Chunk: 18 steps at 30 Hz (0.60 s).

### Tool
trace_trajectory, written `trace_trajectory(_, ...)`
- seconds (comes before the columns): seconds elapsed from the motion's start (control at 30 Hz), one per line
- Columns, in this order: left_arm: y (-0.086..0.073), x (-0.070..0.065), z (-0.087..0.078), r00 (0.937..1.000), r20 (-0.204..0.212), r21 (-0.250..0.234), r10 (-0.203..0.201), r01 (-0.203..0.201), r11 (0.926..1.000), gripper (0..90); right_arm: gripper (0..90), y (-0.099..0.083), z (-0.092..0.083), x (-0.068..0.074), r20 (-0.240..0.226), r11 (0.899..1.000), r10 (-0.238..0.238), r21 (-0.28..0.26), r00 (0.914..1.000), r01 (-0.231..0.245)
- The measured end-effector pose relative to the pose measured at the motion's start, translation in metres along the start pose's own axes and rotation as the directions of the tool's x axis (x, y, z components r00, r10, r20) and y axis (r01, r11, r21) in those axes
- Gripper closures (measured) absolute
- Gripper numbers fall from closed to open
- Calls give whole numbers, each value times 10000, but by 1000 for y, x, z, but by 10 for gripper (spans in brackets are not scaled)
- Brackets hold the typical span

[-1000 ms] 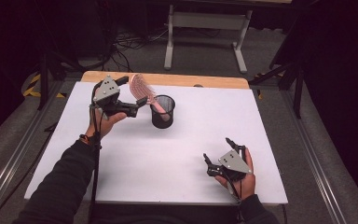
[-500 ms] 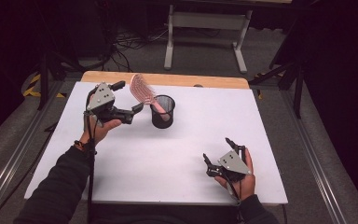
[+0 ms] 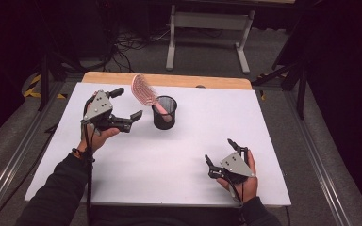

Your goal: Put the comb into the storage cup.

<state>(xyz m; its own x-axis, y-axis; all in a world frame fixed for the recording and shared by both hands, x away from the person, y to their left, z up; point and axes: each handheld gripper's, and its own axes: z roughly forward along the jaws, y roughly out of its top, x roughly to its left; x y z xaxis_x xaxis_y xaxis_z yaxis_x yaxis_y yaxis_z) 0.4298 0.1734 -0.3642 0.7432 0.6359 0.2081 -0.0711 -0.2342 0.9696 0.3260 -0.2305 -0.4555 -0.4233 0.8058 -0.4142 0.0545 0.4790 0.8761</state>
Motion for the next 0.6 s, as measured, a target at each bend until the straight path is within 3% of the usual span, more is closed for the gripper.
trace_trajectory(0.2,-1,-5,-8,9999,-27,-194,97,-97,9998,41,90,0,0,0,-11,10000,14,4,10000,-14)
trace_trajectory(0.6,-1,-17,-20,9986,191,-114,501,-499,9987,43,90,1,-1,0,-18,10000,23,-81,10000,-23)
